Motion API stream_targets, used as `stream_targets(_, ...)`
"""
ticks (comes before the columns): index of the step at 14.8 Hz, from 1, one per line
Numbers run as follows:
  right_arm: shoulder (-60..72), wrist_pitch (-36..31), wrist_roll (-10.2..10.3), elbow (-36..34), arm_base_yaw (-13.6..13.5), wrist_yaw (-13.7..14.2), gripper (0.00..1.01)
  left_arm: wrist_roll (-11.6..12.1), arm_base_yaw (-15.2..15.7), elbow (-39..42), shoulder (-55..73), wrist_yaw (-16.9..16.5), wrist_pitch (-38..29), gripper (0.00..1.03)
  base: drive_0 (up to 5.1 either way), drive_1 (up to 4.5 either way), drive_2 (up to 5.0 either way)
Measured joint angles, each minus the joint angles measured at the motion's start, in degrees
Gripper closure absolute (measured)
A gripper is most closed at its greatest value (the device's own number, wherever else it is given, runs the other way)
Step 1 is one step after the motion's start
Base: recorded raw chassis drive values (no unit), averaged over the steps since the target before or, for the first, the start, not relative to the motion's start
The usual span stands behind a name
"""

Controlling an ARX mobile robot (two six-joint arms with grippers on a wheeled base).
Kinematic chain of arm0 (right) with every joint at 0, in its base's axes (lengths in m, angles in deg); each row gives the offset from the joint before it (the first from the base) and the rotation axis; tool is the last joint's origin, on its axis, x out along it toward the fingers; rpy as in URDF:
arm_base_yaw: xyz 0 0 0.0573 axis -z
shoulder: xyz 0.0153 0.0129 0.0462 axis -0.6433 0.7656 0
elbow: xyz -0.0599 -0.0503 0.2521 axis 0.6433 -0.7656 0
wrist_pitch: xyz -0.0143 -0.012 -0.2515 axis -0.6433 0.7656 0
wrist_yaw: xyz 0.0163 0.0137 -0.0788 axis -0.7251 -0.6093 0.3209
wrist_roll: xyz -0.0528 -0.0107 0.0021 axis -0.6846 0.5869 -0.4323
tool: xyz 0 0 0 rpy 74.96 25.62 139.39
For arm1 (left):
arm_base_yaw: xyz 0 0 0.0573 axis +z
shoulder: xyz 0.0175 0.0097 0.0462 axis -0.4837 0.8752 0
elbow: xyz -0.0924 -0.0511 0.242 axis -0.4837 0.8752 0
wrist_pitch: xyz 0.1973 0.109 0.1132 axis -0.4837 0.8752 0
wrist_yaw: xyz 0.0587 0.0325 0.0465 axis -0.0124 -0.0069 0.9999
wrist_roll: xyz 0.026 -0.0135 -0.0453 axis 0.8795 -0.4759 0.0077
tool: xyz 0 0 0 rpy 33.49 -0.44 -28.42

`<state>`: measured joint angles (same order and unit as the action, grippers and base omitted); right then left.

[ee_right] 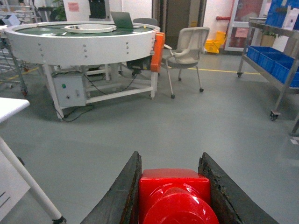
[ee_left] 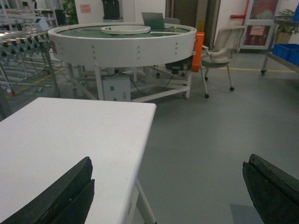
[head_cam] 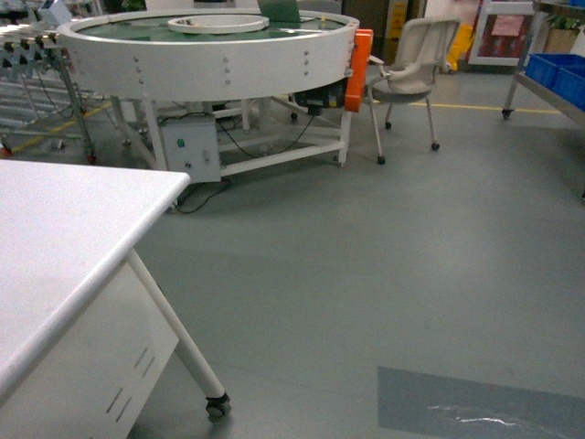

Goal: Pick red block from blue box to shelf

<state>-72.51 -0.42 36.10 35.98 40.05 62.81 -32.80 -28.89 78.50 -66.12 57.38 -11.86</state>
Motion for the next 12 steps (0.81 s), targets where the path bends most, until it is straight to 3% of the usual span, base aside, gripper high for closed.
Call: stream_targets(12,0.0,0.0,0.0,0.0,0.0,0.0,0.73,0.0,0.0,0.0,0.0,0.0,0.0,0.05,-1.3,-1.30,-1.3)
